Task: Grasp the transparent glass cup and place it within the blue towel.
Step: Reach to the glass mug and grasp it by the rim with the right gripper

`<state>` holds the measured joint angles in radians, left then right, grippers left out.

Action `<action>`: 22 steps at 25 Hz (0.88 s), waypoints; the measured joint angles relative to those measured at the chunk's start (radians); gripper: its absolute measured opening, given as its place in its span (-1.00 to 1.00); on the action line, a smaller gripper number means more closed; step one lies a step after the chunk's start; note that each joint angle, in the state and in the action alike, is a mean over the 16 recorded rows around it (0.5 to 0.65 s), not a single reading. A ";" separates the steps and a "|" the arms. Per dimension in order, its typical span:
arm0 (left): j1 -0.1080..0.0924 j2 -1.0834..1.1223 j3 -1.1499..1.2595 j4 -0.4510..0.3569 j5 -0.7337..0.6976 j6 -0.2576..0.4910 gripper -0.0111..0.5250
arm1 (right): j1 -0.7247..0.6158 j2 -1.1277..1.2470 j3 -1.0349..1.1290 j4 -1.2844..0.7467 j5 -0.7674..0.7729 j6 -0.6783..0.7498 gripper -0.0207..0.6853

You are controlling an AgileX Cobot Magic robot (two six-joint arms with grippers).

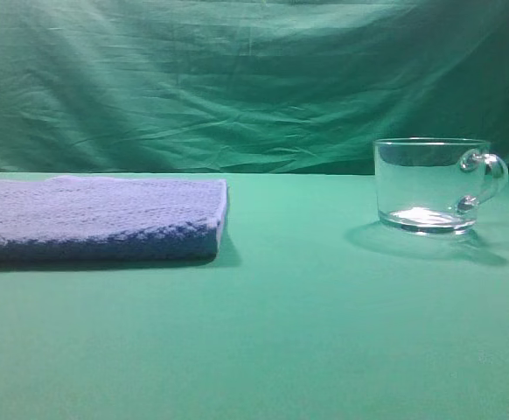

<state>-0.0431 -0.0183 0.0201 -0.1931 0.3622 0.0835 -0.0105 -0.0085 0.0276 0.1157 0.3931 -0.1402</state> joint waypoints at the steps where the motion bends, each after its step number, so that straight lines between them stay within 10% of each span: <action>1: 0.000 0.000 0.000 0.000 0.000 0.000 -0.96 | 0.000 0.000 0.000 0.000 0.000 0.000 -0.94; 22: 0.000 0.000 0.000 0.000 0.000 0.000 -0.96 | 0.000 0.000 0.000 -0.002 -0.016 0.000 -0.80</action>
<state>-0.0431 -0.0183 0.0201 -0.1931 0.3622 0.0835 -0.0105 -0.0085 0.0277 0.1133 0.3767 -0.1402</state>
